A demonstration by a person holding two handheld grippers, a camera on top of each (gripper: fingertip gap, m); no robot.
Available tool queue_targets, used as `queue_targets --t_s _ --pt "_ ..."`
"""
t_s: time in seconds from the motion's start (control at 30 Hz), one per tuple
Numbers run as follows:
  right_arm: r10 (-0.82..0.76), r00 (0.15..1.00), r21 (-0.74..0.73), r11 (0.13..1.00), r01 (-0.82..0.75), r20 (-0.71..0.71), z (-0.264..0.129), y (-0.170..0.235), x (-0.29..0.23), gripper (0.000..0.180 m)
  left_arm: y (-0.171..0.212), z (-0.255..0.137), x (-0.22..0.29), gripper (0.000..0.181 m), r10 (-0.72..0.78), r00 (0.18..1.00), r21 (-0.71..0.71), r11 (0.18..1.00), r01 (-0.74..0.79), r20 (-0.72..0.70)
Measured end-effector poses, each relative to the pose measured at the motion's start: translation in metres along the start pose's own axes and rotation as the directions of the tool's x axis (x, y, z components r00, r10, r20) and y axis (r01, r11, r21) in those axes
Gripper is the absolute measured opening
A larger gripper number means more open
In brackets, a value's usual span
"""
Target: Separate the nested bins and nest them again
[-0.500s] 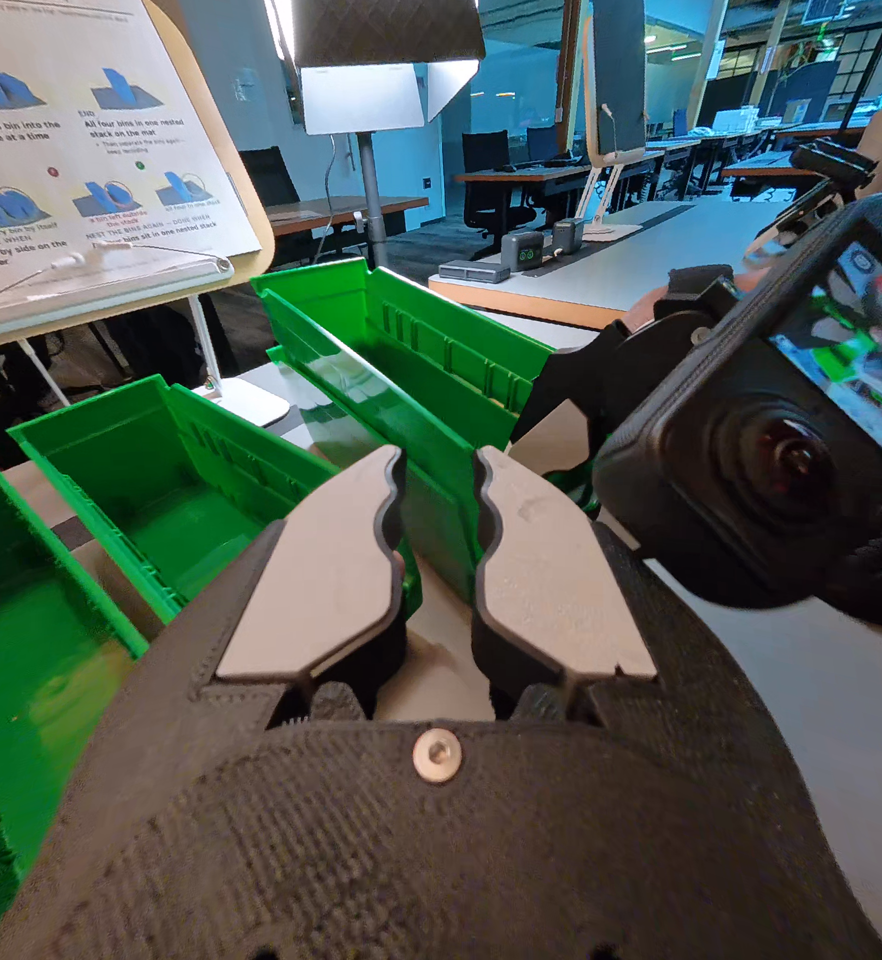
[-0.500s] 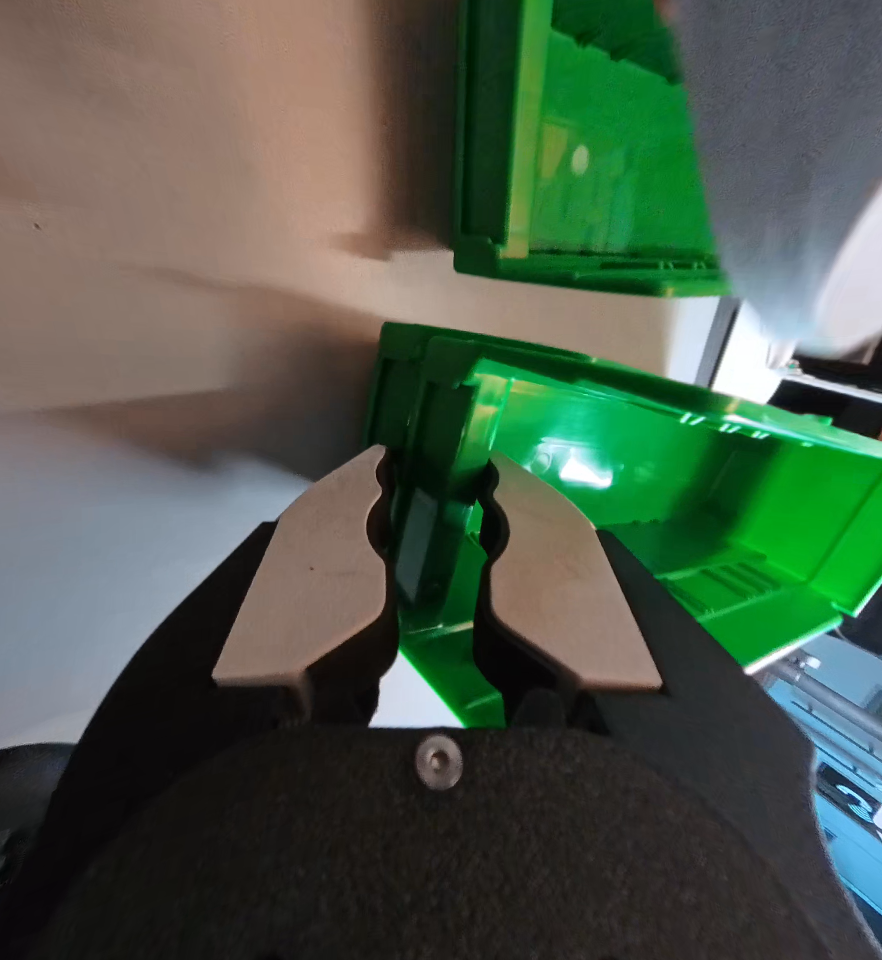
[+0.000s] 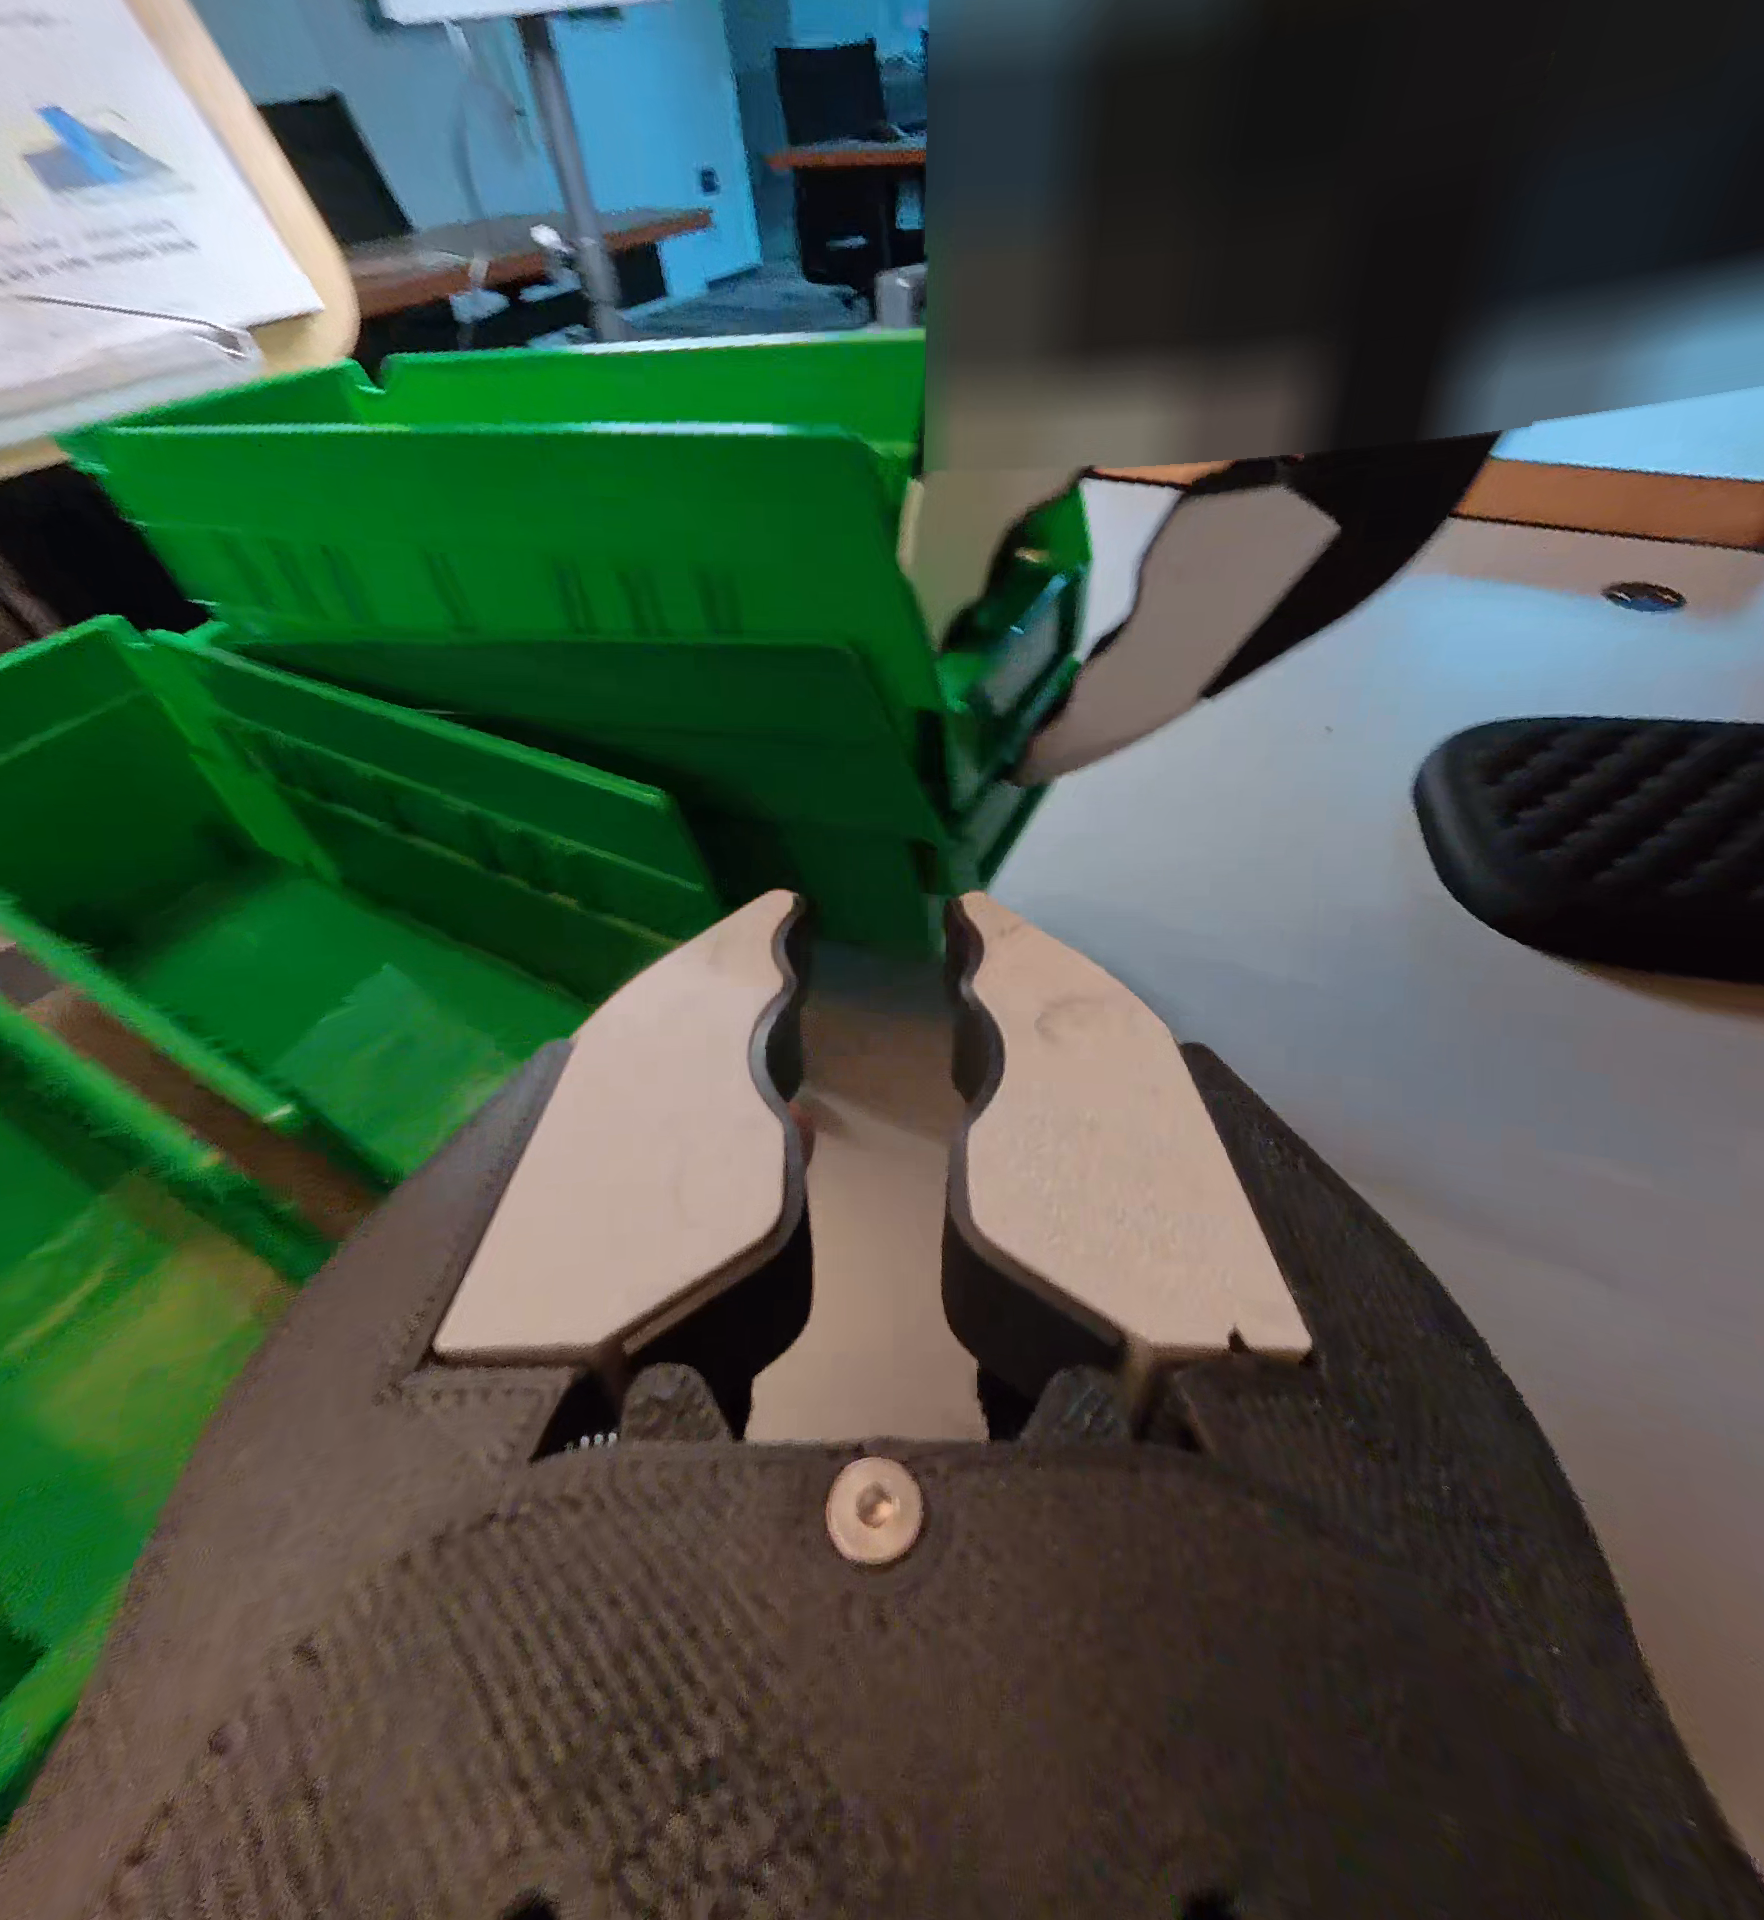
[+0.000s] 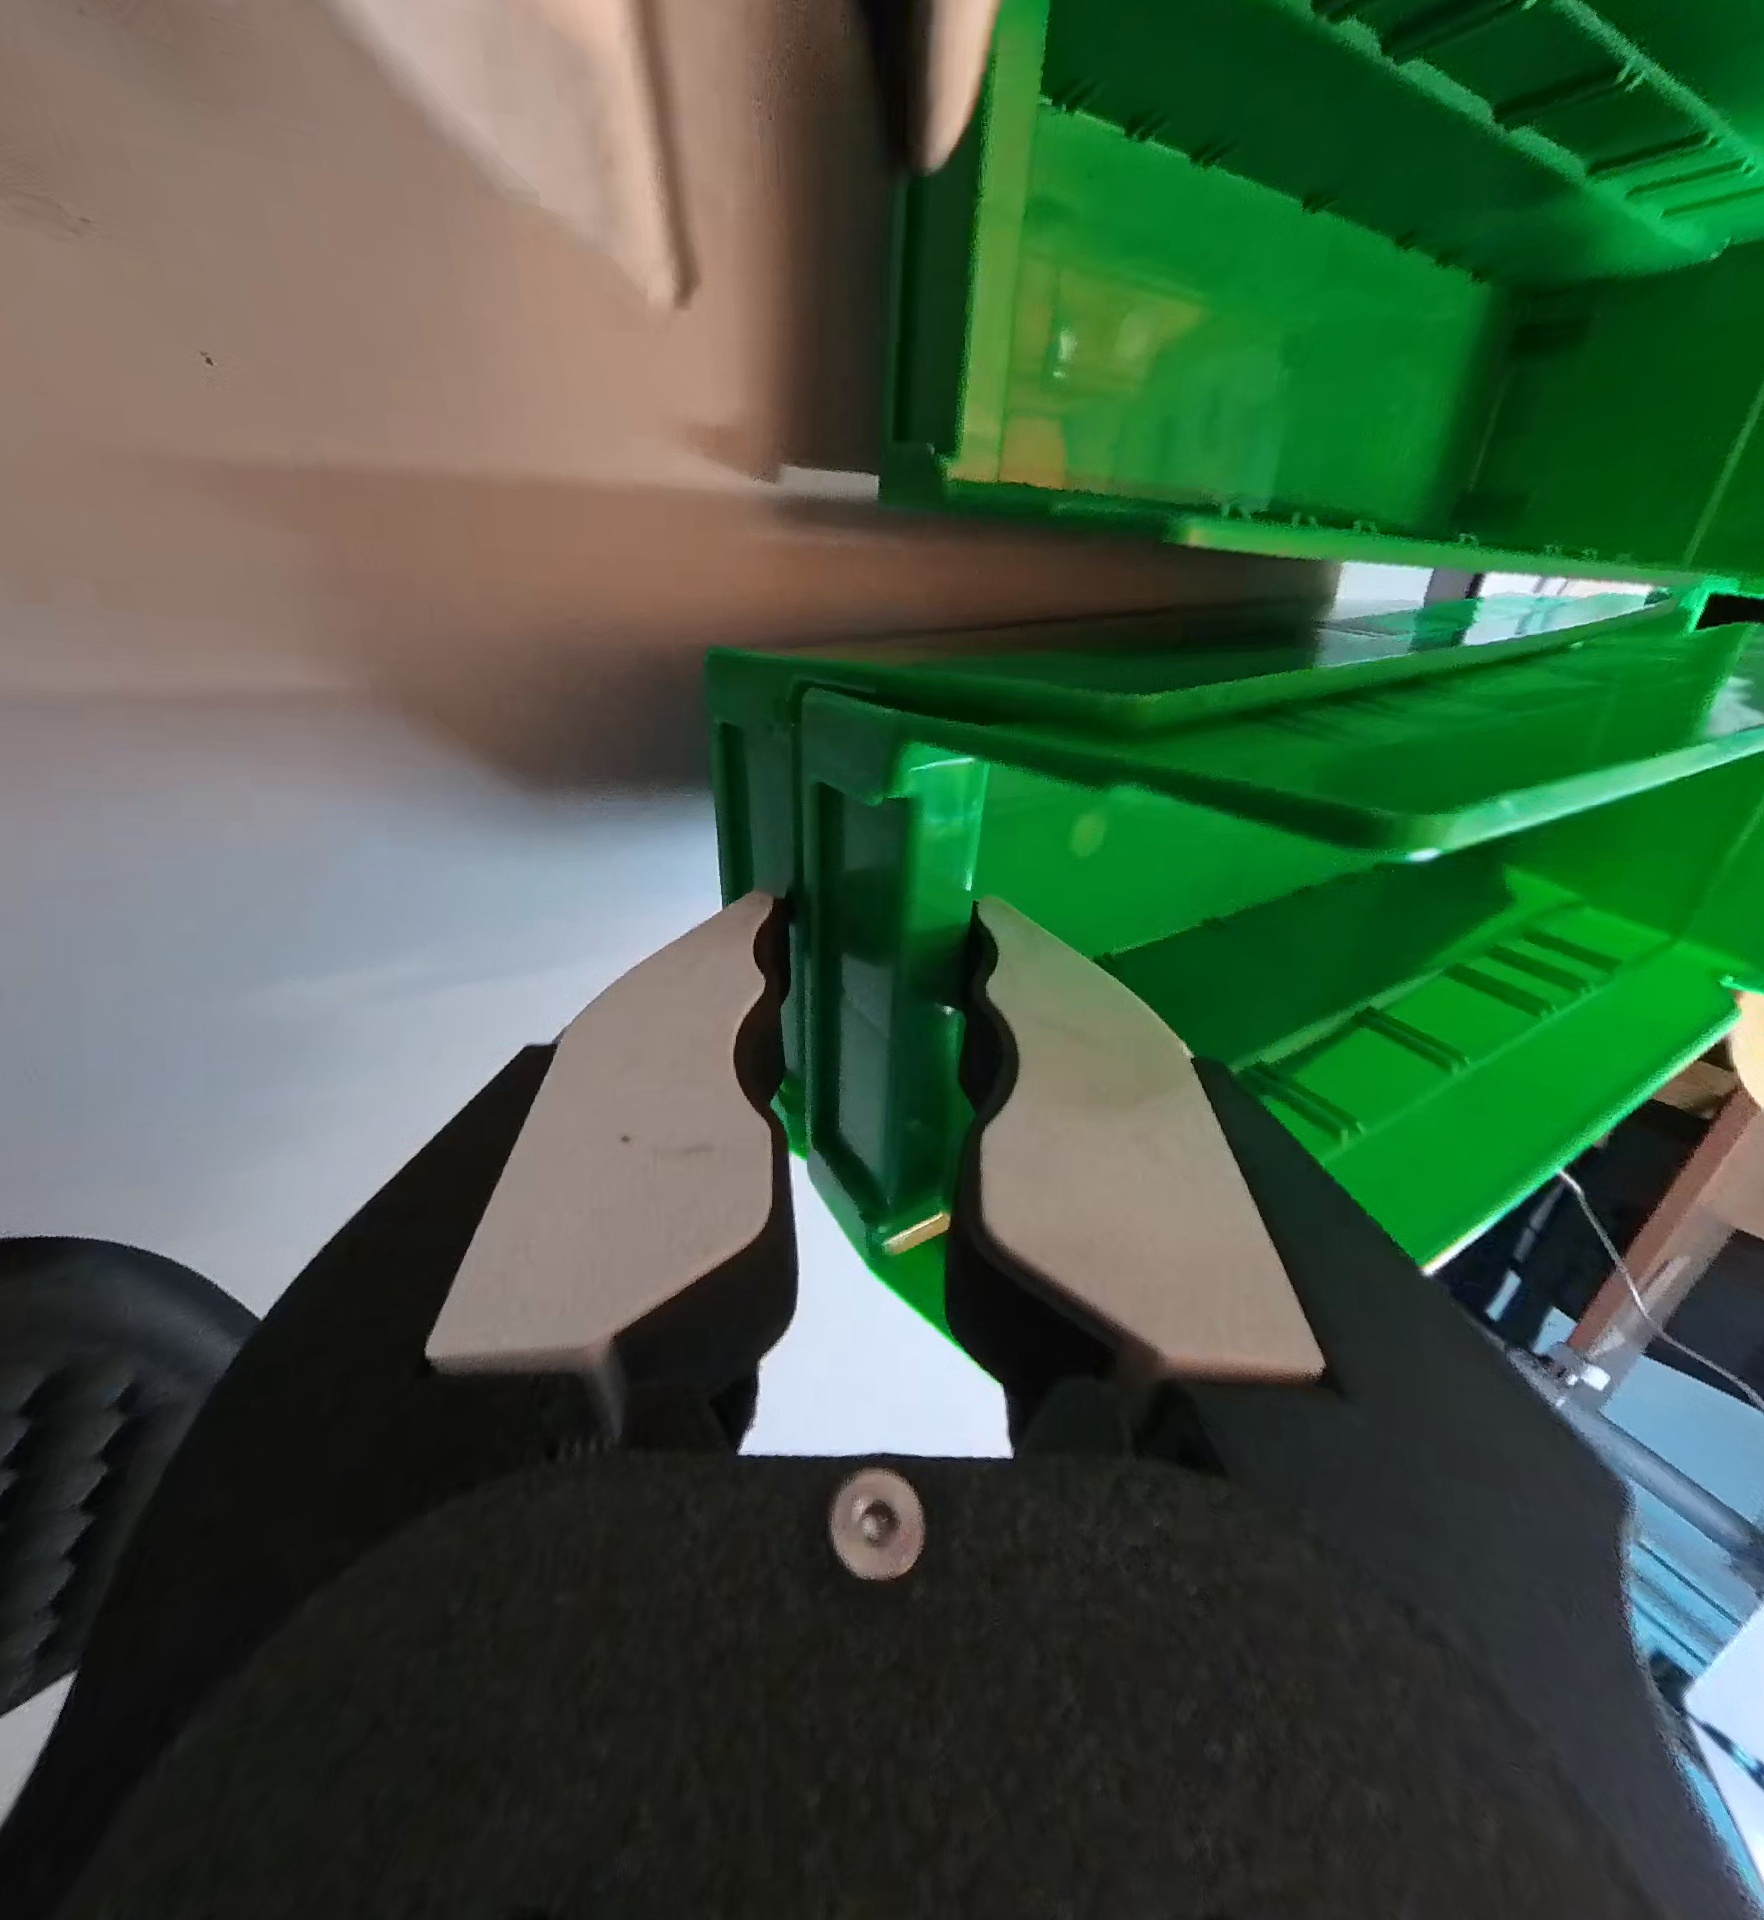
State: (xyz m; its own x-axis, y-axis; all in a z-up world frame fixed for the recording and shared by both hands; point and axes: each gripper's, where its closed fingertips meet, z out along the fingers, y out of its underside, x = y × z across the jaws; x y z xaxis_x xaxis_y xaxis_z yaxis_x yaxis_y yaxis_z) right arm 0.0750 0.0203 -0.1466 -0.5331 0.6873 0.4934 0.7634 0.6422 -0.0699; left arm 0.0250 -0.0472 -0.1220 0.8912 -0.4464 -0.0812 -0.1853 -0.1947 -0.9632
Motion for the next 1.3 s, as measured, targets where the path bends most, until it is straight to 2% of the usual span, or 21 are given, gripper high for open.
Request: queue_targets --t_s 0.17,0.23,0.27,0.37,0.4,0.47,0.53,0.6,0.83,0.93,1.03,1.2,1.3 --pt "-0.008 1.0 0.029 1.0 0.007 0.025 -0.004 -0.008 -0.002 0.03 0.011 0.032 0.016 0.024 0.003 0.999 -0.047 0.999 -0.006 -0.046" --pt "-0.007 0.999 0.055 0.998 0.005 0.04 -0.006 -0.013 -0.004 0.03 0.017 0.043 0.014 0.018 0.005 1.0 -0.07 0.998 -0.007 -0.027" --pt "-0.011 0.999 0.048 0.999 0.009 0.043 -0.006 -0.012 -0.004 0.03 0.019 0.047 0.013 0.023 0.016 1.0 -0.061 0.998 -0.018 -0.021" --pt "-0.021 0.997 0.048 0.999 0.018 0.071 -0.002 -0.008 -0.006 0.028 0.025 0.053 0.017 0.018 0.009 1.0 -0.079 0.997 -0.011 -0.023" --pt "-0.023 0.996 0.054 0.998 0.018 0.084 -0.001 -0.007 -0.007 0.027 0.027 0.054 0.021 0.011 0.016 0.999 -0.083 0.996 -0.019 -0.033" --pt "-0.029 0.993 0.075 0.997 0.02 0.115 -0.004 -0.007 -0.006 0.027 0.031 0.056 0.022 0.01 -0.001 1.0 -0.089 0.996 -0.001 -0.025" --pt "-0.01 0.989 0.086 0.996 -0.003 0.145 -0.012 -0.006 0.0 0.027 0.054 0.062 0.018 0.009 -0.014 1.0 -0.2 0.98 0.012 -0.009" --pt "0.016 0.986 0.114 0.993 -0.036 0.166 -0.022 -0.006 0.008 0.028 0.061 0.065 0.016 0.008 -0.084 0.996 -0.224 0.972 0.076 -0.028" --pt "0.019 0.998 0.122 0.992 -0.026 0.065 -0.056 0.0 0.044 0.03 0.058 0.065 0.014 0.008 -0.065 0.998 -0.204 0.977 0.059 -0.02" --pt "0.042 0.999 0.133 0.99 -0.041 -0.008 -0.077 0.004 0.064 0.03 0.052 0.057 0.01 0.017 -0.06 0.998 -0.18 0.982 0.057 -0.013" --pt "0.094 0.991 0.166 0.983 -0.077 -0.1 -0.102 0.013 0.087 0.029 0.041 0.042 0.005 0.024 -0.062 0.998 -0.143 0.988 0.06 -0.01" --pt "0.213 0.944 0.241 0.958 -0.152 -0.251 -0.146 0.04 0.123 0.026 0.016 0.016 -0.01 0.025 -0.063 0.998 -0.056 0.996 0.064 0.018" --pt "0.25 0.922 0.26 0.95 -0.174 -0.296 -0.155 0.049 0.137 0.025 0.008 0.013 -0.013 0.024 -0.074 0.997 -0.034 0.997 0.075 0.016"
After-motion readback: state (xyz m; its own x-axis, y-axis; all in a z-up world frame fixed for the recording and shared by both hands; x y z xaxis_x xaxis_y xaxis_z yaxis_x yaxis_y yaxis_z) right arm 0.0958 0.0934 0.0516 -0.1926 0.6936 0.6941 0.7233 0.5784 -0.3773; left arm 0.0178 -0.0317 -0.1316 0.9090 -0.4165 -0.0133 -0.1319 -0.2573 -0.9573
